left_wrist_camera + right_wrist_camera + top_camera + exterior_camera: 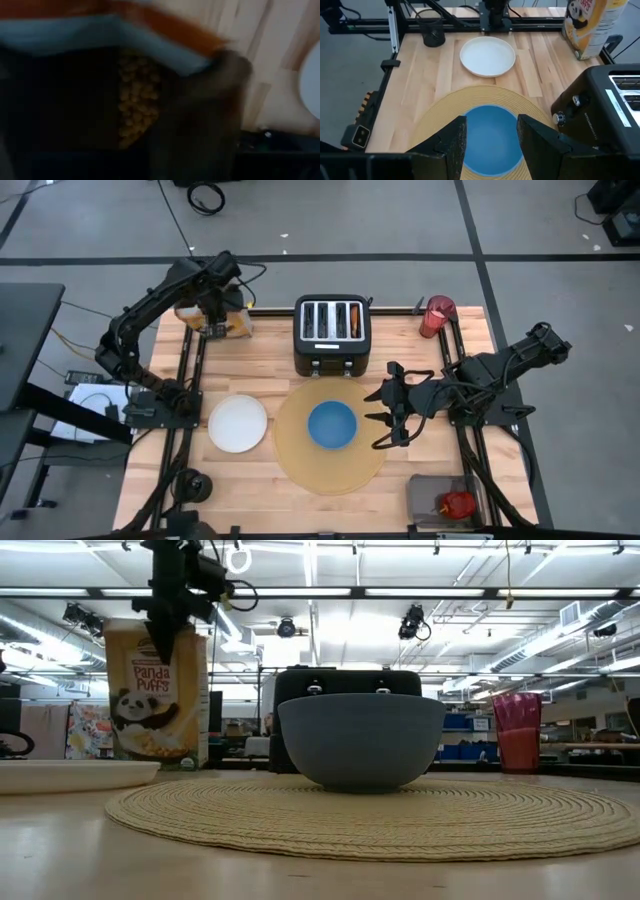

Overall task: Arrange a breakfast setting
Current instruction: Pour the cereal from the cereal box into the bowl

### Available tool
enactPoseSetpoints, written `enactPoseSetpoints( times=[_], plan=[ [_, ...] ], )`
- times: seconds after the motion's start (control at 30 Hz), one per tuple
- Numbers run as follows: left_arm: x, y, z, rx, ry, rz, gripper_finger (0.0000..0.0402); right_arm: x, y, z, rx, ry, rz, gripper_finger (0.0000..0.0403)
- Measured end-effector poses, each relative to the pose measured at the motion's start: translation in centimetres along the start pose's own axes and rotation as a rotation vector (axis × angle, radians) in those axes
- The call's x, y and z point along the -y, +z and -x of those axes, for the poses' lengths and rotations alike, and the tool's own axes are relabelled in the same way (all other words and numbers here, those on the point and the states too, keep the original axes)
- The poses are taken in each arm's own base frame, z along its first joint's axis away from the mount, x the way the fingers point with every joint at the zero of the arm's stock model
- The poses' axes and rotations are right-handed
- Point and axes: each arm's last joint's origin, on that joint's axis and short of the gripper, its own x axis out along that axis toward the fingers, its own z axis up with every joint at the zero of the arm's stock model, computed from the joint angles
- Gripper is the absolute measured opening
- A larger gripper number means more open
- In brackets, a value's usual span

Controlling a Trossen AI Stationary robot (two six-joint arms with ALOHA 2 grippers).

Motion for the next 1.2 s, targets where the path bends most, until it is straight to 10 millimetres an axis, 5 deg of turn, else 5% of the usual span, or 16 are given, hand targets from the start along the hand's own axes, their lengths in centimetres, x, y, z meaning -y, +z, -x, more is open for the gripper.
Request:
enactPoseSetpoints(
  times=[0.27, 0.6, 0.83, 0.97, 1.2],
  plan=[
    [1.9, 0.4, 1.8, -0.037, 0.069, -0.040, 0.0007, 0.6, 0.7, 0.0, 0.053, -0.046, 0.087, 0.0185],
    [4.1, -1.3, 9.1, 0.158, 0.151, 0.048, 0.0004, 4.9, 2.1, 4.9, 0.203, -0.282, 0.046, 0.0267],
    [6.4, -1.4, 14.7, 0.417, 0.170, 0.113, 0.0004, 7.1, -0.4, 7.0, 0.274, -0.316, -0.025, 0.0318],
    [8.0, -1.4, 16.8, 0.535, 0.116, 0.121, 0.0003, 7.2, -3.2, 5.6, 0.336, -0.288, -0.077, 0.0320],
    [11.1, -1.8, 19.4, 0.689, -0.031, 0.105, 0.0003, 6.7, -7.9, -0.4, 0.449, -0.218, -0.185, 0.0332]
  ],
)
